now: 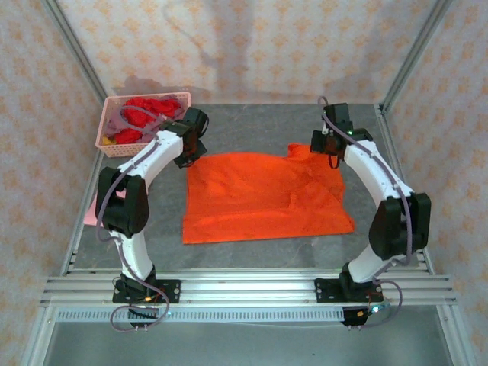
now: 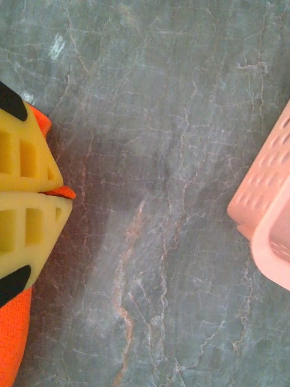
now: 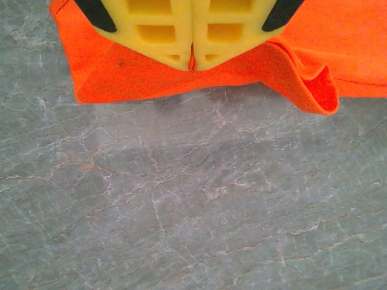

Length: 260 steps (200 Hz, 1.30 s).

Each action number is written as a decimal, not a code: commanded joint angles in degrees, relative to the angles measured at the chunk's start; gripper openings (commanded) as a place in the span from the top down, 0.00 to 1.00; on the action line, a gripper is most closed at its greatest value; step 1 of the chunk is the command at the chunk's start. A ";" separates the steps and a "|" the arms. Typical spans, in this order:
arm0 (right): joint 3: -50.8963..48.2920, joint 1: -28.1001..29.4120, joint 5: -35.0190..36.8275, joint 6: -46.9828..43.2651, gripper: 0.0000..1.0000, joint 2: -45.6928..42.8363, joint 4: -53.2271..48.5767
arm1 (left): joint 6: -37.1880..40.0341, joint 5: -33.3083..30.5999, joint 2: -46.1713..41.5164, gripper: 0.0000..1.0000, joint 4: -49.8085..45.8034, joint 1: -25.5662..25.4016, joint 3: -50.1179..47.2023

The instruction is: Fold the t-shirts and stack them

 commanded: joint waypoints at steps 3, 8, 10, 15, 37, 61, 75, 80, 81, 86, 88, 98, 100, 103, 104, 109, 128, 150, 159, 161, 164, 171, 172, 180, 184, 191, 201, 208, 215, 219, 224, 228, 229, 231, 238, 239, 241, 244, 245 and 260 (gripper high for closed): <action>-2.84 0.24 1.45 0.21 1.00 -4.79 -2.06 | 1.36 -1.10 -3.59 1.00 -1.62 -0.44 -2.16; -3.30 0.32 1.52 0.20 1.00 -5.62 -2.42 | 1.41 -0.95 -3.98 1.00 -1.64 -0.44 -2.60; -3.52 0.31 1.53 0.26 1.00 -5.94 -2.54 | 1.46 -1.00 -4.11 1.00 -1.64 -0.44 -2.73; -4.04 0.36 1.49 0.26 1.00 -6.64 -2.93 | 1.54 -0.98 -4.51 1.00 -1.64 -0.53 -3.13; -6.34 0.65 1.19 0.60 1.00 -9.90 -4.56 | 1.87 -1.02 -6.21 1.00 -1.53 -0.79 -5.18; -8.77 1.11 0.10 1.63 1.00 -13.42 -6.09 | 2.09 -1.11 -7.77 1.00 -1.52 -0.97 -7.27; -10.41 1.51 -0.13 2.12 1.00 -15.58 -7.05 | 2.18 -1.11 -8.67 1.00 -1.51 -1.04 -8.49; -10.99 1.55 -0.14 2.34 1.00 -16.32 -7.35 | 2.18 -1.08 -8.93 1.00 -1.55 -1.06 -8.92; -11.08 1.56 -0.14 2.41 1.00 -16.39 -7.43 | 2.18 -1.10 -9.05 1.00 -1.51 -1.06 -9.01; -11.68 1.60 -0.20 2.62 1.00 -17.12 -7.77 | 2.18 -1.07 -9.43 1.00 -1.43 -1.15 -9.45; -11.94 1.64 -0.22 2.65 1.00 -17.43 -7.86 | 2.18 -1.03 -9.51 1.00 -1.35 -1.19 -9.63; -13.06 1.82 -0.21 3.08 1.00 -18.74 -8.56 | 2.09 -0.87 -10.28 1.00 -1.27 -1.36 -10.58; -13.28 1.82 -0.20 3.20 1.00 -19.05 -8.63 | 2.09 -0.85 -10.47 1.00 -1.29 -1.40 -10.75; -13.63 1.78 -0.21 3.33 1.00 -19.53 -8.79 | 2.09 -0.85 -10.65 1.00 -1.26 -1.48 -11.03; -13.81 1.80 -0.17 3.43 1.00 -19.66 -8.85 | 2.09 -0.85 -10.74 1.00 -1.28 -1.53 -11.08; -14.34 1.77 -0.14 3.60 1.00 -20.33 -9.10 | 2.09 -0.81 -11.11 1.00 -1.29 -1.66 -11.60; -15.98 1.80 0.68 4.36 1.00 -22.42 -10.20 | 2.00 -0.59 -12.60 1.00 -1.24 -2.19 -13.73; -17.18 1.81 1.07 4.84 1.00 -25.89 -12.08 | 1.91 -0.75 -14.02 1.00 -1.12 -2.55 -15.92; -17.65 1.82 1.14 4.97 1.00 -26.88 -12.92 | 1.88 -0.79 -14.56 1.00 -1.12 -2.64 -16.66; -17.74 1.82 1.17 4.95 1.00 -27.08 -13.08 | 1.91 -0.83 -14.60 1.00 -1.12 -2.71 -16.75; -17.91 1.78 1.28 4.97 1.00 -27.41 -13.31 | 1.89 -0.80 -14.77 1.00 -1.11 -2.73 -16.99; -18.26 1.82 1.59 5.00 1.00 -28.03 -14.08 | 1.83 -0.91 -14.95 1.00 -1.11 -2.75 -17.54; -18.33 1.78 1.65 5.01 1.00 -28.13 -14.17 | 1.83 -0.92 -15.00 1.00 -1.11 -2.78 -17.58; -18.75 1.74 2.12 5.15 1.00 -28.85 -14.93 | 1.76 -0.94 -15.20 1.00 -1.07 -2.86 -18.08; -18.96 1.74 2.27 5.24 1.00 -29.21 -15.24 | 1.74 -0.92 -15.28 1.00 -1.07 -2.90 -18.29; -19.44 1.80 2.49 5.42 1.00 -29.82 -15.78 | 1.74 -0.85 -15.33 1.00 -0.97 -2.95 -18.62; -20.06 1.76 2.76 5.86 1.00 -30.78 -16.58 | 1.74 -0.66 -15.42 1.00 -1.03 -3.15 -19.02; -20.50 1.81 2.85 6.13 1.00 -31.49 -17.09 | 1.74 -0.59 -15.53 1.00 -1.07 -3.25 -19.22; -20.96 1.80 2.94 6.46 1.00 -32.07 -17.62 | 1.81 -0.63 -15.53 1.00 -1.19 -3.36 -19.38; -21.21 1.76 2.94 6.72 1.00 -32.45 -17.84 | 1.82 -0.67 -15.59 1.00 -1.24 -3.47 -19.52; -21.57 1.82 3.12 7.01 1.00 -32.87 -18.04 | 1.87 -0.58 -15.62 1.00 -1.22 -3.52 -19.63; -21.87 1.82 3.28 7.45 1.00 -33.22 -17.94 | 1.91 -0.66 -15.71 1.00 -1.29 -3.60 -19.80; -21.97 1.87 3.24 7.52 1.00 -33.32 -17.87 | 1.91 -0.67 -15.69 1.00 -1.29 -3.61 -19.86; -22.16 1.86 3.10 7.67 1.00 -33.57 -17.74 | 2.00 -0.67 -15.67 1.00 -1.27 -3.63 -20.01; -22.90 1.83 2.36 7.92 1.00 -34.26 -16.91 | 2.00 -0.67 -15.75 1.00 -1.20 -3.72 -20.23; -22.97 1.78 2.25 7.97 1.00 -34.32 -16.82 | 2.00 -0.67 -15.79 1.00 -1.16 -3.75 -20.29; -23.14 1.79 2.00 8.05 1.00 -34.36 -16.74 | 2.00 -0.67 -15.78 1.00 -1.15 -3.78 -20.31; -23.25 1.80 1.76 8.19 1.00 -34.40 -16.70 | 2.08 -0.67 -15.75 1.00 -1.13 -3.78 -20.46; -23.28 1.85 1.69 8.23 1.00 -34.39 -16.72 | 2.08 -0.67 -15.75 1.00 -1.13 -3.78 -20.49; -23.39 1.86 1.67 9.19 1.00 -33.97 -17.21 | 2.18 -0.67 -15.76 1.00 -1.45 -3.87 -20.94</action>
